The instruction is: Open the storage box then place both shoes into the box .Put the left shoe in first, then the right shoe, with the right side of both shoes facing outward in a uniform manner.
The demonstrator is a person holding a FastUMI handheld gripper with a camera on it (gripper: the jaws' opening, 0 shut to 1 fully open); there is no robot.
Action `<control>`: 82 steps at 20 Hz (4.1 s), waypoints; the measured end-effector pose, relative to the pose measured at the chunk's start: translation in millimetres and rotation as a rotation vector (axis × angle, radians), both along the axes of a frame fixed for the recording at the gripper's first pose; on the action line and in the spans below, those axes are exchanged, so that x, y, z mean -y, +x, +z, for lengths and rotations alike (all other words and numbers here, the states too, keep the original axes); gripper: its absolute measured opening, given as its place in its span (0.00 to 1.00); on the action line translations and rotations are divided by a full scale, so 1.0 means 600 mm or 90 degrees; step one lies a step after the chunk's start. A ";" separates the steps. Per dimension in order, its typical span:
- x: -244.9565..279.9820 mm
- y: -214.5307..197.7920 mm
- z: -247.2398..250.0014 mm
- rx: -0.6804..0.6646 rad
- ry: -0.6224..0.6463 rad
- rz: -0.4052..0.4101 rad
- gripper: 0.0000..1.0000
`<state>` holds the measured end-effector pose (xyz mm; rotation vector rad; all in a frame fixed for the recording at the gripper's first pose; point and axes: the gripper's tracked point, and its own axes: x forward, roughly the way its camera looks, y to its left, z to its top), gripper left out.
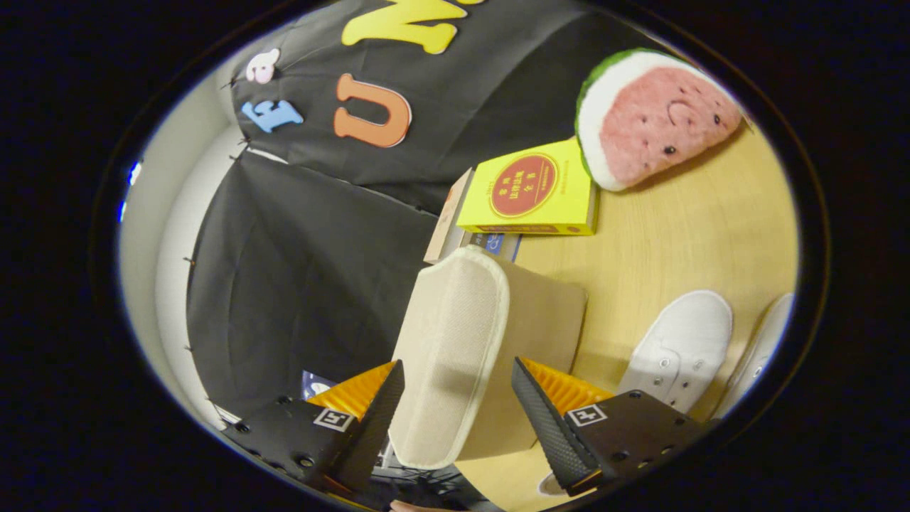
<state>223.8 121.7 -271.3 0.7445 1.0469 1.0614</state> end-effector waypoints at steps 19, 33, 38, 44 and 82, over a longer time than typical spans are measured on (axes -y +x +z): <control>-0.001 -0.024 0.072 -0.081 0.035 0.009 0.00; -0.108 -0.093 0.261 0.013 0.004 -0.054 0.00; -0.190 -0.097 0.304 0.013 0.021 -0.074 0.01; -0.307 -0.113 0.339 0.000 0.007 -0.065 0.05; 0.121 -0.091 -0.022 -0.003 -0.481 -0.113 0.95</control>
